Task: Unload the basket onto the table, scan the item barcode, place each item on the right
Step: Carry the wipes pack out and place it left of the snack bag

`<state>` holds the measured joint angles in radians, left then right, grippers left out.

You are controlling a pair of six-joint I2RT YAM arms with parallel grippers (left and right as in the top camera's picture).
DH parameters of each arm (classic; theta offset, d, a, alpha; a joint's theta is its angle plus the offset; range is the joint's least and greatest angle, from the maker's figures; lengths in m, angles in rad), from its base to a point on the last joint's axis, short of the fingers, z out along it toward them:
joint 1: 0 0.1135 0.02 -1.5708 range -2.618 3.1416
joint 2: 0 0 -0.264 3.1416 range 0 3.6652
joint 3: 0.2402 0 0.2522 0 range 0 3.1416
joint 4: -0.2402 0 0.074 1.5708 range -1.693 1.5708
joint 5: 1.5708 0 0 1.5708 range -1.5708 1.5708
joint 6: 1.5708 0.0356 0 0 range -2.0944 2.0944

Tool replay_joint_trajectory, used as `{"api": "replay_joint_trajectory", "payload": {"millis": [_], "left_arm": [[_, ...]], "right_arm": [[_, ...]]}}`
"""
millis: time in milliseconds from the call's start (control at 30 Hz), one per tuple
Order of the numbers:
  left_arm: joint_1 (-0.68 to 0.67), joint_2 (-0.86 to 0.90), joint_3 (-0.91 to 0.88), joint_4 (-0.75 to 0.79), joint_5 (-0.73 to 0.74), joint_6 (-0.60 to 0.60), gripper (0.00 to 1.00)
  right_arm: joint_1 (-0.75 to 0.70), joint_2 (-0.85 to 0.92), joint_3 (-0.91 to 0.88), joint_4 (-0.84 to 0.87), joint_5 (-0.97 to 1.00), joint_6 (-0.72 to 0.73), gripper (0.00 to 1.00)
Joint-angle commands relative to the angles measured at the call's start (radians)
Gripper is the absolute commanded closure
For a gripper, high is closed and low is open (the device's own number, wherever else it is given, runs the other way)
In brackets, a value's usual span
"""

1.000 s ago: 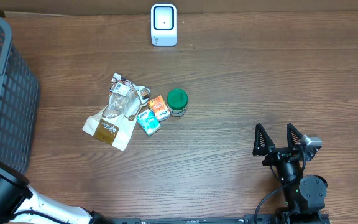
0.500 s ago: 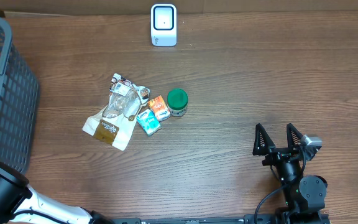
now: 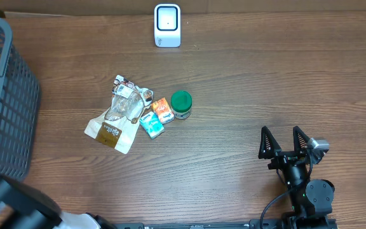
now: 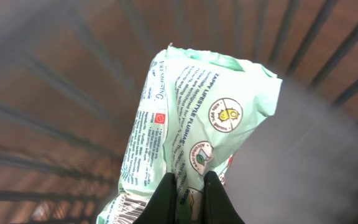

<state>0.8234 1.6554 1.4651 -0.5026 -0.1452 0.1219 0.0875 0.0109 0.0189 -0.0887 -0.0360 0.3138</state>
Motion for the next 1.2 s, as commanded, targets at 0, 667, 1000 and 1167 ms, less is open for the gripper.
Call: {"api": "replay_joint_trajectory", "payload": {"millis": [0,667,1000,1167], "left_arm": [[-0.07,-0.157,0.045,0.006,0.008,-0.134,0.96],[-0.706,-0.403,-0.008,-0.564,0.251,-0.362,0.96],[-0.864,-0.259,-0.121,-0.542,0.269,-0.369,0.91],[-0.863,-0.251,-0.121,-0.517,0.267,-0.352,0.33]], "right_arm": [[0.003,-0.008,-0.011,0.007,0.008,0.001,0.0],[0.003,-0.008,-0.011,0.007,0.008,0.001,0.0],[0.003,-0.008,-0.011,0.007,0.008,0.001,0.0],[0.003,-0.008,-0.011,0.007,0.008,0.001,0.0]]}}
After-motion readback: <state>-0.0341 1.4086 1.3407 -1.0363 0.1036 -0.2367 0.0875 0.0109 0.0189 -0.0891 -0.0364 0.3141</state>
